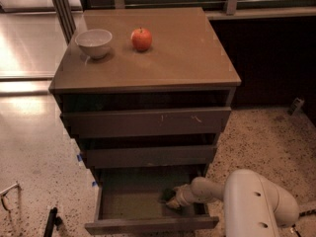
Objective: Pick sponge from bottom drawer and place on counter
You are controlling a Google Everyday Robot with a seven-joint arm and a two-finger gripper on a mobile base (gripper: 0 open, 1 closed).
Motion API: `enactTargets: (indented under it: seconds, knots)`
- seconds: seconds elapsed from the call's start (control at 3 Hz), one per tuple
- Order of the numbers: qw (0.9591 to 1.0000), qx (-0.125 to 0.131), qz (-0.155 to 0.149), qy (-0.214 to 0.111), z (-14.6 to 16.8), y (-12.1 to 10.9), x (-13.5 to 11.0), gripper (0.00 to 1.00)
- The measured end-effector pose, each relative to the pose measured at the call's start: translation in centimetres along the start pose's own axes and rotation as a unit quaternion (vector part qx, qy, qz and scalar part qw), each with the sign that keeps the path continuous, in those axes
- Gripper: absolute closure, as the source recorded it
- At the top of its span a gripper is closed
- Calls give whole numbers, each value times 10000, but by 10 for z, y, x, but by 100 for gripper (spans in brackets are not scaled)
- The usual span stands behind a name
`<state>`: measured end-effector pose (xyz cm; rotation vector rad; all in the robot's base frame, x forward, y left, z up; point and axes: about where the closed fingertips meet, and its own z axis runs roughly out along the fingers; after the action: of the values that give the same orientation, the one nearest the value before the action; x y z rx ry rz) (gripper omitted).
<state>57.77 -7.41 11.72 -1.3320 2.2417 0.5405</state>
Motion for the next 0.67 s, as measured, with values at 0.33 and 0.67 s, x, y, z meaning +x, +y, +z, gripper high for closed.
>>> enactTargets:
  seconds: [0.33, 0.67]
  knots:
    - [9985, -383, -329, -219, -33, -13, -38, 100]
    - [9924, -972, -747, -147, -83, -4, -79, 100]
